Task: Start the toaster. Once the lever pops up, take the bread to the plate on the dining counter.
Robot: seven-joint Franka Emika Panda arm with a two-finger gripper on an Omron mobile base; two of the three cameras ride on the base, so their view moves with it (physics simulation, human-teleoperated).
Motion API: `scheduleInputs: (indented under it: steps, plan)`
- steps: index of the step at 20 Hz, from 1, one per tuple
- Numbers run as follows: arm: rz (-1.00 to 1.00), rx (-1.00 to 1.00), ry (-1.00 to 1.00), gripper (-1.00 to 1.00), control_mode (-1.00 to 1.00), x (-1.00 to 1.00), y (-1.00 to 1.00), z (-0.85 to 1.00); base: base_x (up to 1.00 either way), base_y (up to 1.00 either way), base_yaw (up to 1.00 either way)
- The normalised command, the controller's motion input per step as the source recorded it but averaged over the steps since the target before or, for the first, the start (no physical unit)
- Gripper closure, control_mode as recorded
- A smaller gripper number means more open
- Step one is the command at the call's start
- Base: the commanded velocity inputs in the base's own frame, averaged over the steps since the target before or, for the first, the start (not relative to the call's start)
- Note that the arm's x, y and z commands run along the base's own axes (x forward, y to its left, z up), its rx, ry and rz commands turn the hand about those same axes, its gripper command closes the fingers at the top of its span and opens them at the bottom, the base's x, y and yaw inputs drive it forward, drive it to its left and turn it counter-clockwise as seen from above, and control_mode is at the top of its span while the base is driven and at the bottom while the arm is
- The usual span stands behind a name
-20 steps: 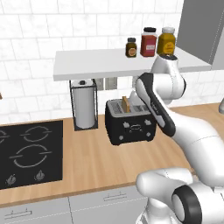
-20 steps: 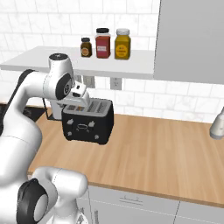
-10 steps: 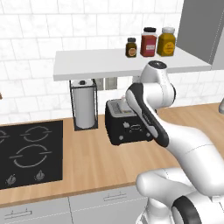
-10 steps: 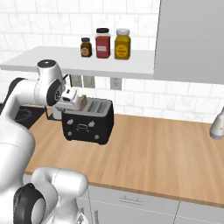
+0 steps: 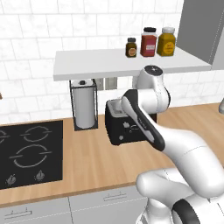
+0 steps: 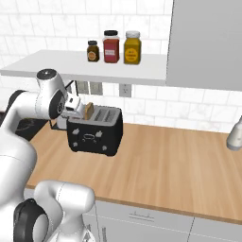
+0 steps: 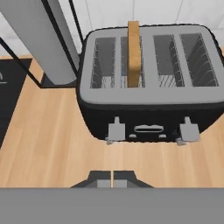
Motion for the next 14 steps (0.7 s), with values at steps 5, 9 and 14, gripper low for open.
scheduleInputs:
  steps: [5, 9, 14]
  plan:
    - [0.0, 0.0, 0.0, 1.0, -1.0, 0.15, 0.04, -0.08, 0.0, 0.0, 0.0]
    - [0.0, -0.02, 0.0, 1.0, -1.0, -0.23, 0.0, -0.05, 0.0, 0.0, 0.0]
    - [0.0, -0.07, 0.0, 1.0, -1.0, -0.13, 0.0, -0.21, 0.0, 0.0, 0.0]
